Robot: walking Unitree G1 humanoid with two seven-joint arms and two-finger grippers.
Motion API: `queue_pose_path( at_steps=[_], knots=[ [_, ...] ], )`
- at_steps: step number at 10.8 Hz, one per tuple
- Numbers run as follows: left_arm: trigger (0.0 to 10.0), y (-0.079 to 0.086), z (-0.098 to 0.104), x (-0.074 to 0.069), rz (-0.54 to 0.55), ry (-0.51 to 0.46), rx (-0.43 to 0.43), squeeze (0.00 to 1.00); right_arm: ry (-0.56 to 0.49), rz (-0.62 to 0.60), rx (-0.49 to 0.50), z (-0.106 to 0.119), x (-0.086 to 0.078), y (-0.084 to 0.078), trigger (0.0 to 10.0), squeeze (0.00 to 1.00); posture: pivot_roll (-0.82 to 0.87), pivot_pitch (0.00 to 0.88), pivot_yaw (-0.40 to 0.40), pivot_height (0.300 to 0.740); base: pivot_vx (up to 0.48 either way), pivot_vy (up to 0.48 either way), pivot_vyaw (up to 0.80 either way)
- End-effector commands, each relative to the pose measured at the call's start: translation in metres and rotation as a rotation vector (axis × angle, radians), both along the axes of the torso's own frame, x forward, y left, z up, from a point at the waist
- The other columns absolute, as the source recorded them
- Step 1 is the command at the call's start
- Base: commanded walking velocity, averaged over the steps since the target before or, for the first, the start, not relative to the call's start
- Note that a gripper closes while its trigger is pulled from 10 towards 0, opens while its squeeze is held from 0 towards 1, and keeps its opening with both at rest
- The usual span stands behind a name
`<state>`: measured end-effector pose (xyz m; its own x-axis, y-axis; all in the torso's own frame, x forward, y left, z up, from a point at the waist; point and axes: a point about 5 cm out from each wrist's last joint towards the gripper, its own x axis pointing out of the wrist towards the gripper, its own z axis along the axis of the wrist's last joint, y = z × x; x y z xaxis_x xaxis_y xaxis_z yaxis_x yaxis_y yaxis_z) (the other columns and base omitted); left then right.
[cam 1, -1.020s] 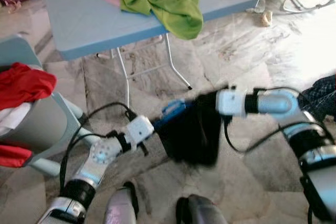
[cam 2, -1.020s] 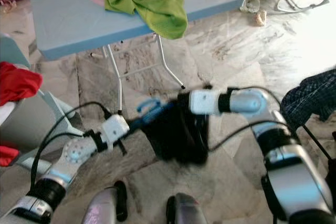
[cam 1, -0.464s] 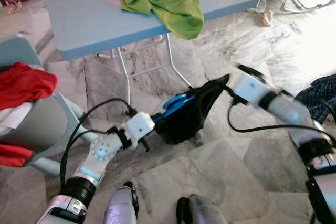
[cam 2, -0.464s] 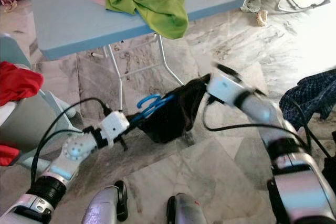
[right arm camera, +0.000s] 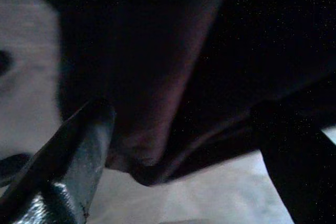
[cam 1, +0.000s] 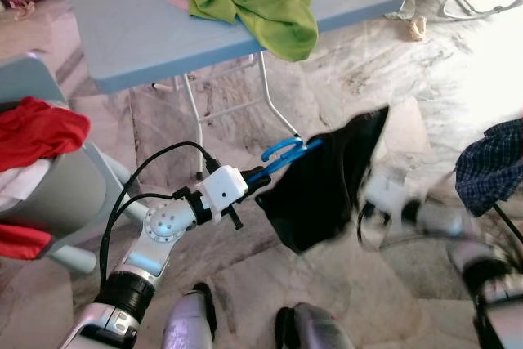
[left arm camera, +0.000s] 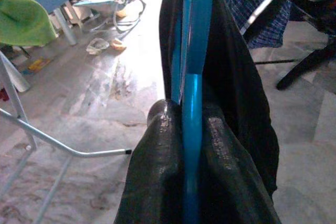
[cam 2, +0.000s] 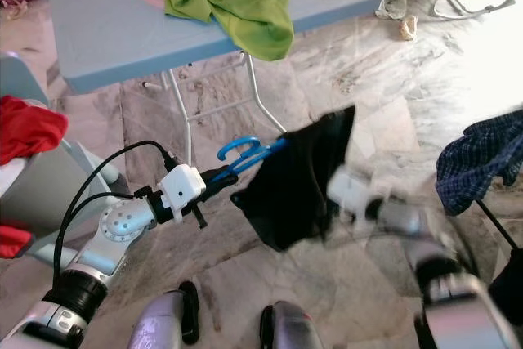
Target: Hang hanger
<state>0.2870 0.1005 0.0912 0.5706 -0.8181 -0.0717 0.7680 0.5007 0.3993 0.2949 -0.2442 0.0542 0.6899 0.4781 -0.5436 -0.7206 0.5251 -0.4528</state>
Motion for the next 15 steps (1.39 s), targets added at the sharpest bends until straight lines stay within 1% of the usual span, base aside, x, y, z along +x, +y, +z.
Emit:
queue_pose_path(
  at_steps=[1,2,3,4,5,6,7,9,10,13,15],
  knots=[
    [0.0,-0.005,0.012,-0.001,-0.025,-0.039,-0.043,0.0,0.028,-0.008,0.059,0.005,-0.001,-0.005,10.0,0.0,0.01,0.195,-0.028,0.74,0.0,0.0,0.0],
    [0.0,-0.006,0.013,-0.001,-0.034,-0.034,-0.043,0.0,0.056,0.001,0.091,0.005,-0.004,-0.005,10.0,0.0,0.0,0.195,-0.025,0.74,0.0,0.0,0.0],
    [0.0,-0.011,0.015,-0.001,-0.049,-0.036,-0.049,0.0,0.056,-0.013,0.138,0.007,-0.004,-0.003,10.0,0.0,0.0,0.196,-0.024,0.74,0.0,0.0,0.0],
    [0.0,-0.016,0.017,-0.002,-0.062,-0.035,-0.056,0.0,0.034,-0.031,0.184,0.01,0.0,0.004,10.0,0.0,0.0,0.195,-0.024,0.74,0.0,0.0,0.0],
    [0.0,-0.022,0.019,-0.002,-0.075,-0.041,-0.061,0.0,-0.038,-0.073,0.243,0.014,0.009,0.018,10.0,0.0,0.0,0.192,-0.023,0.74,0.0,0.0,0.0],
    [0.0,-0.024,0.021,-0.002,-0.08,-0.046,-0.065,0.0,-0.05,-0.075,0.298,0.016,0.012,0.027,3.8,0.0,0.01,0.189,-0.024,0.74,0.0,0.0,0.0],
    [0.0,-0.025,0.023,-0.002,-0.084,-0.047,-0.069,0.0,-0.052,-0.084,0.323,0.015,0.012,0.032,0.0,0.0,0.01,0.188,-0.024,0.74,0.0,0.0,0.0],
    [0.0,-0.028,0.026,-0.003,-0.097,-0.049,-0.078,0.0,-0.096,-0.151,0.371,0.018,0.02,0.037,0.0,0.0,0.01,0.185,-0.027,0.74,0.0,0.0,0.0],
    [0.0,-0.031,0.027,-0.004,-0.103,-0.05,-0.082,0.0,-0.112,-0.17,0.342,0.018,0.02,0.035,0.0,0.0,0.01,0.184,-0.03,0.74,0.0,0.0,0.0],
    [0.0,-0.033,0.028,-0.005,-0.12,-0.044,-0.09,0.0,-0.139,-0.205,0.345,0.018,0.018,0.03,0.0,0.0,-0.01,0.186,-0.021,0.74,0.0,0.0,0.0],
    [0.0,-0.037,0.03,-0.006,-0.135,-0.045,-0.082,0.0,-0.16,-0.203,0.311,0.018,0.018,0.029,0.0,0.0,0.0,0.188,-0.021,0.74,0.0,0.0,0.0]
  ],
)
